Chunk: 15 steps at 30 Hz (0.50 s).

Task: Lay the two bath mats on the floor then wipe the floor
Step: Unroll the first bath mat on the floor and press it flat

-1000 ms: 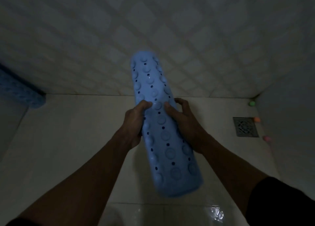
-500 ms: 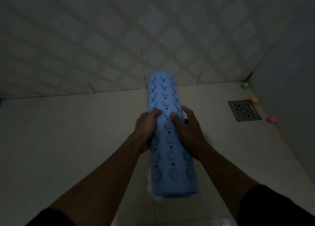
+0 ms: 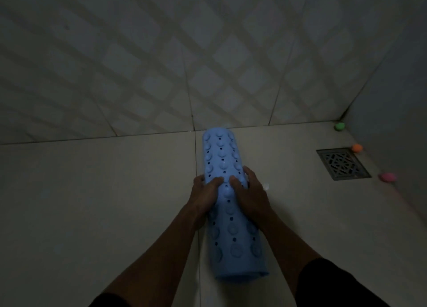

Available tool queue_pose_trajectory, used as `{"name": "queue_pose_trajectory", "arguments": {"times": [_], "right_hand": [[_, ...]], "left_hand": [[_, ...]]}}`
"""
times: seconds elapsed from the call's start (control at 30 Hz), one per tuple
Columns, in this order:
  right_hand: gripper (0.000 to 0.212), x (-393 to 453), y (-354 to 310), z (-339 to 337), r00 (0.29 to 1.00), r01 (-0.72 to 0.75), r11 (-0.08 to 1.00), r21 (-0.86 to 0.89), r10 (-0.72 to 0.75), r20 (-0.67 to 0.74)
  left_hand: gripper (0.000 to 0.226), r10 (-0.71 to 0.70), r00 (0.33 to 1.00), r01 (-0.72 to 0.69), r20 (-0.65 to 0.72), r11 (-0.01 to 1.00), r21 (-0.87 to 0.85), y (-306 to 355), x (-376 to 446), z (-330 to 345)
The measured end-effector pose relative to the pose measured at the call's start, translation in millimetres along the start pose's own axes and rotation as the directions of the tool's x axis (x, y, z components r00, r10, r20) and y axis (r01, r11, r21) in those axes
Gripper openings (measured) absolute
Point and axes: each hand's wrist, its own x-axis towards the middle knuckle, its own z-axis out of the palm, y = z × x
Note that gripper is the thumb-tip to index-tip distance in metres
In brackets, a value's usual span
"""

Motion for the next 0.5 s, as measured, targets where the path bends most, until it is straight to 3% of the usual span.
{"name": "queue_pose_trajectory", "arguments": {"times": [0.17, 0.3, 0.4, 0.5], "right_hand": [[0.059, 6, 12, 3, 0.999, 0.024, 0.995, -0.098, -0.026, -0.025], [0.069, 3, 14, 9, 0.999, 0.027, 0.977, -0.212, -0.036, -0.039], [0.083, 3, 17, 14, 1.000, 0.018, 0.964, -0.264, -0.024, -0.019], [0.063, -5, 11, 18, 1.000, 0.015, 0.979, -0.203, -0.020, -0.022]], "left_hand": [[0.028, 0.098, 0.995, -0.099, 0.013, 0.995, 0.027, -10, 8, 2], [0.038, 0.111, 0.991, -0.116, 0.073, 0.991, 0.062, -13, 5, -7], [0.042, 0.165, 0.986, -0.163, 0.002, 0.970, 0.183, -11, 1, -11], [0.053, 0.241, 0.960, -0.169, -0.141, 0.903, 0.396, -11, -5, -20]]}}
